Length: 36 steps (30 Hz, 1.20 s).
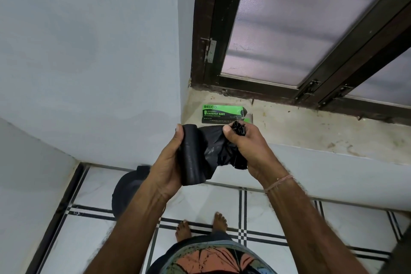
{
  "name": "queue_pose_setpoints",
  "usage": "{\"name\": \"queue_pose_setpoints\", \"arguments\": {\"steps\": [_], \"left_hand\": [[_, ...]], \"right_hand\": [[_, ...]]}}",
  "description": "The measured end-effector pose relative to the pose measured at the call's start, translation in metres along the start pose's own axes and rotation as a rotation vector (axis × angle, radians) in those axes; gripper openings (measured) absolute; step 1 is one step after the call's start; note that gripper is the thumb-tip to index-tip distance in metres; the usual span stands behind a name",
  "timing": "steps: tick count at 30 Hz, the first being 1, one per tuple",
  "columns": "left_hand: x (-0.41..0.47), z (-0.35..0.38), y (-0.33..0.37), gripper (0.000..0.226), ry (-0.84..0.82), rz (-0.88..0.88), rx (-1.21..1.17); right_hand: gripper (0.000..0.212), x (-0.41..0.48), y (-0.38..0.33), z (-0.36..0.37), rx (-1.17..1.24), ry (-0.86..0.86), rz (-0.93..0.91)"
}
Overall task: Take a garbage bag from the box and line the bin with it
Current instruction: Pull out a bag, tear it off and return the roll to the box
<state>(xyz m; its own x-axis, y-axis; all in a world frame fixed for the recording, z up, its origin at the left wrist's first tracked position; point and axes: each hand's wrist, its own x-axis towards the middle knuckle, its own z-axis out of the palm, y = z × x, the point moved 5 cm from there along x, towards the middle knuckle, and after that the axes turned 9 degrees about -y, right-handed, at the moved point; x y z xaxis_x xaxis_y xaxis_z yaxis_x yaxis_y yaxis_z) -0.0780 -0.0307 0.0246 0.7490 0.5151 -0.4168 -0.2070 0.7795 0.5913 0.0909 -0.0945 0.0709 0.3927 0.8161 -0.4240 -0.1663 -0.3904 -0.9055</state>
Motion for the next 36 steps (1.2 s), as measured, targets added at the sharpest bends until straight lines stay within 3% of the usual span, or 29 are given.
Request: {"name": "queue_pose_setpoints", "arguments": {"steps": [9,13,18,23,36], "left_hand": [[0.001,0.000,-0.002,0.078,-0.021,0.007,-0.012],[0.001,0.005,-0.002,0.075,-0.027,0.005,0.009],[-0.001,0.003,-0.003,0.074,-0.005,-0.007,-0.012],[-0.002,0.002,-0.001,0.071,0.018,0.003,0.004],[-0.007,0.022,-0.001,0.054,0.015,-0.041,0.110]], "right_hand": [[0.022,-0.001,0.002,0.003,0.057,0.001,-0.005],[0.045,-0.003,0.000,0.008,0.075,-0.129,0.016],[0.014,-0.002,0.006,0.006,0.009,-0.111,0.056],[0.029,-0.005,0.005,0.005,-0.001,-0.088,0.057],[0.022,-0.008,0.007,0.005,-0.070,-0.093,0.026]]}}
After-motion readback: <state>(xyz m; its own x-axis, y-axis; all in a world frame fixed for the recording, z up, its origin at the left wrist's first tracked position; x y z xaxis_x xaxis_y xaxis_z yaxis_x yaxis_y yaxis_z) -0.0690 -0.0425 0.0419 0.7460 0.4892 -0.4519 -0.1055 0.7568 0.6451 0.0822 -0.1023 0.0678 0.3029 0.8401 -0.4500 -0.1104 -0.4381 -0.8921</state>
